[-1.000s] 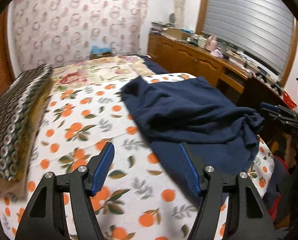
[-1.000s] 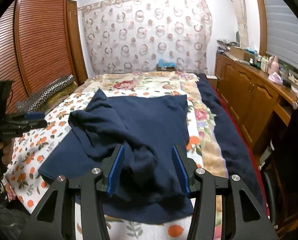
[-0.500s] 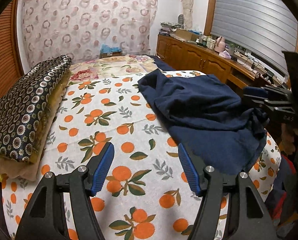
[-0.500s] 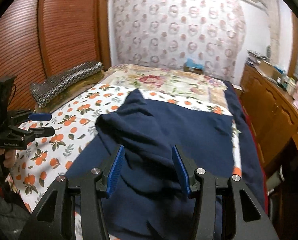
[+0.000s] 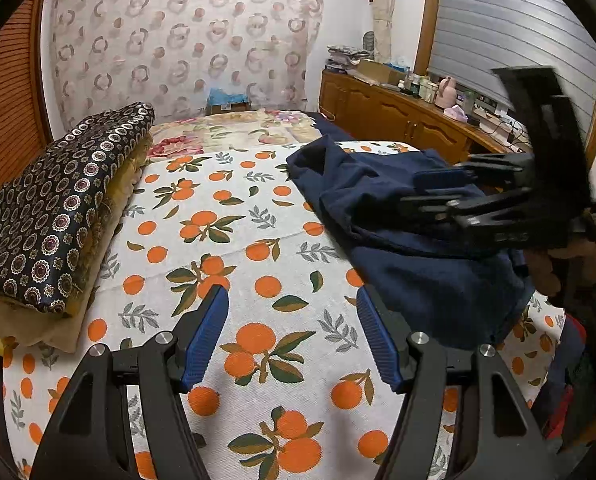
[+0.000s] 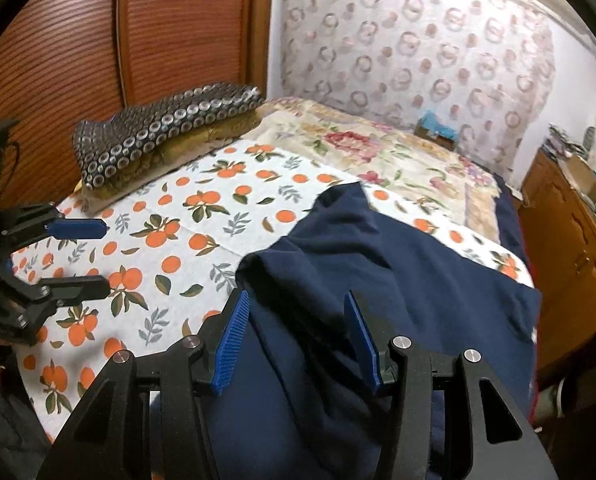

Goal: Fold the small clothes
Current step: 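Grasp the folded shirt with the right gripper and lift it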

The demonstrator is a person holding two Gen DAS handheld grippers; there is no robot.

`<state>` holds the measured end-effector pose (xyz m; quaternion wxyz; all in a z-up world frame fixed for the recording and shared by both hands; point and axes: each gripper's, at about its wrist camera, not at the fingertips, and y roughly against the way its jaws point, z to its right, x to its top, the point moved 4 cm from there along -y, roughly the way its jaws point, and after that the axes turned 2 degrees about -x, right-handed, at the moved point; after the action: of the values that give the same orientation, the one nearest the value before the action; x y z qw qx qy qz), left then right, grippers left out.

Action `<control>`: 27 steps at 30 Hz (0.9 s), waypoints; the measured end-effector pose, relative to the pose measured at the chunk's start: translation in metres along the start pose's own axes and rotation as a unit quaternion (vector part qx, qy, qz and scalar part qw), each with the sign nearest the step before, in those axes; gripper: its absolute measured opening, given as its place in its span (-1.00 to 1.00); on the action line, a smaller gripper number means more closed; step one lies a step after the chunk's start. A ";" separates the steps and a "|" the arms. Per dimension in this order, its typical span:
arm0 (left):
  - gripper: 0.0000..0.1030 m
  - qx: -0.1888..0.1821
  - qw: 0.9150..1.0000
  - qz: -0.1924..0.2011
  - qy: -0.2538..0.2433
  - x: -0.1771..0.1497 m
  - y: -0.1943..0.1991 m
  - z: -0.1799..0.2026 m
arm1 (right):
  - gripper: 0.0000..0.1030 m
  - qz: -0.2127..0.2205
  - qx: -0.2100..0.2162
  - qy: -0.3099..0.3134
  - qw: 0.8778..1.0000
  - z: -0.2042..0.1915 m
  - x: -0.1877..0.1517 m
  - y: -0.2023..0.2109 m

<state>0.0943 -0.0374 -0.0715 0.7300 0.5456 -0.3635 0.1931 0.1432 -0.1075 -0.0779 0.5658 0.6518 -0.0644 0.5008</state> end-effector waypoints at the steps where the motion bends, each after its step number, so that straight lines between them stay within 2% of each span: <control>1: 0.31 0.000 1.000 -0.001 0.000 0.000 0.000 0.000 | 0.00 -0.006 0.001 0.002 1.000 0.001 0.001 -0.004; 9: 0.31 -0.002 1.000 -0.003 0.003 -0.004 -0.001 0.000 | 0.00 -0.062 0.010 0.032 0.998 -0.007 0.001 -0.047; 14: 0.31 -0.005 1.000 -0.007 0.002 -0.007 -0.003 0.002 | -0.02 -0.064 0.006 0.044 0.997 -0.009 0.002 -0.054; 15: 0.31 -0.006 1.000 -0.007 0.001 -0.007 -0.004 0.003 | -0.14 -0.062 0.007 0.044 0.997 -0.010 0.002 -0.055; 16: 0.31 -0.006 1.000 -0.006 0.001 -0.007 -0.003 0.003 | -0.48 -0.058 0.005 0.045 0.997 -0.009 0.003 -0.053; 17: 0.31 -0.007 1.000 -0.006 0.000 -0.007 -0.003 0.004 | -0.70 -0.053 0.006 0.044 0.998 -0.008 0.004 -0.052; 18: 0.31 -0.007 1.000 -0.006 -0.001 -0.007 -0.003 0.004 | -0.77 -0.048 0.011 0.038 0.998 -0.006 0.005 -0.048; 22: 0.32 -0.010 1.000 -0.005 0.000 -0.006 -0.003 0.006 | -0.83 -0.007 0.003 0.001 1.000 0.018 0.013 -0.021; 27: 0.32 -0.013 1.000 -0.007 -0.001 -0.007 -0.005 0.010 | -0.84 0.043 -0.025 -0.059 0.997 0.067 0.023 0.020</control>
<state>0.0899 -0.0473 -0.0787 0.7380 0.5385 -0.3634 0.1824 0.1800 -0.1570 -0.0387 0.5552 0.6625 -0.1377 0.4837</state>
